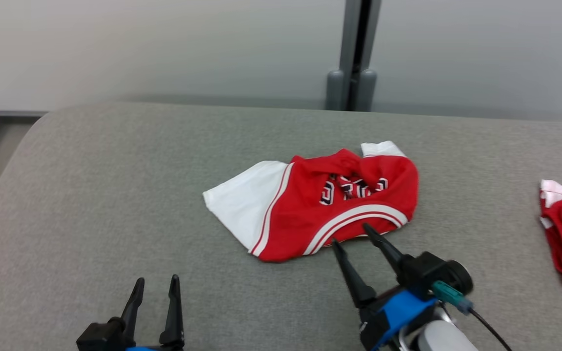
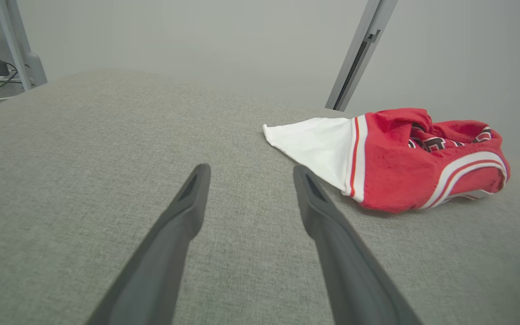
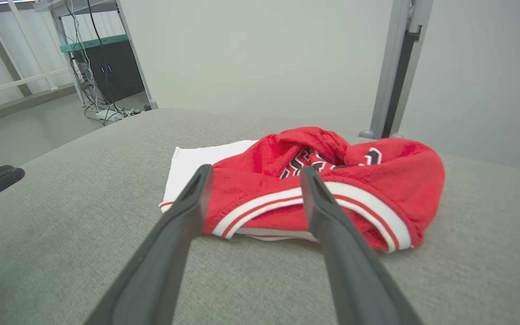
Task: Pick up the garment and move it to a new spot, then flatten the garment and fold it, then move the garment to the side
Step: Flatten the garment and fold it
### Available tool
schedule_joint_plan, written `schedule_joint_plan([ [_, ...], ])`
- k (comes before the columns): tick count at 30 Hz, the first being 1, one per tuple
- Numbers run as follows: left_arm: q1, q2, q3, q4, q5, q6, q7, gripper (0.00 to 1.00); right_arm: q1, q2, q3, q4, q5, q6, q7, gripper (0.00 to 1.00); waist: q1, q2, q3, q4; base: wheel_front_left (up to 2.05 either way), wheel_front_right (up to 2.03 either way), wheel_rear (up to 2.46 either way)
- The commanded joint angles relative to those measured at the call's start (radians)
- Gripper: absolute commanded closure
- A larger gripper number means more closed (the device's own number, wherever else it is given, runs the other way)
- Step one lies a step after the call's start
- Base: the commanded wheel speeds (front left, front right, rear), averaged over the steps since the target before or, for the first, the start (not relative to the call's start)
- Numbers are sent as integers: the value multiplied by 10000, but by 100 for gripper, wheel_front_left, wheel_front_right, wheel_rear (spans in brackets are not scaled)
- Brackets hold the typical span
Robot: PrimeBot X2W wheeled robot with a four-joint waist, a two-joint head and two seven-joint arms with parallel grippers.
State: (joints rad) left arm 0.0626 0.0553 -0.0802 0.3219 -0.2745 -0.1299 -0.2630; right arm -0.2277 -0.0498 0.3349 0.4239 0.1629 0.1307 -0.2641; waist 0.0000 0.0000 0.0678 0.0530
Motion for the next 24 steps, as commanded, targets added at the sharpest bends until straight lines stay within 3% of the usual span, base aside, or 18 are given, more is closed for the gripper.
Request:
schedule_joint_plan([
  [1,-234,-18,-84,14,-46,-12,-23,0,-261,-24,226,150,18,0,-1,0,0,0,332,387,0,0,0],
  [10,-893,-39,-705,281,-392,-12,-23,0,-2414,-41,2056,2493,55,0,337,0,0,0,1152,2012,0,0,0],
  [20,-1113,-46,-1046,312,-858,-13,-23,0,-3075,-39,1892,4940,-387,0,1420,0,0,0,1525,3162,0,0,0],
  [22,-1084,-49,-942,319,-857,-13,-23,0,-2824,-41,1841,5243,-234,5,1352,100,0,0,1459,3139,0,0,0],
  [24,-1045,-48,-765,258,-770,-13,-23,0,-2602,-41,1756,5510,-246,10,968,100,0,0,1320,2874,0,0,0],
])
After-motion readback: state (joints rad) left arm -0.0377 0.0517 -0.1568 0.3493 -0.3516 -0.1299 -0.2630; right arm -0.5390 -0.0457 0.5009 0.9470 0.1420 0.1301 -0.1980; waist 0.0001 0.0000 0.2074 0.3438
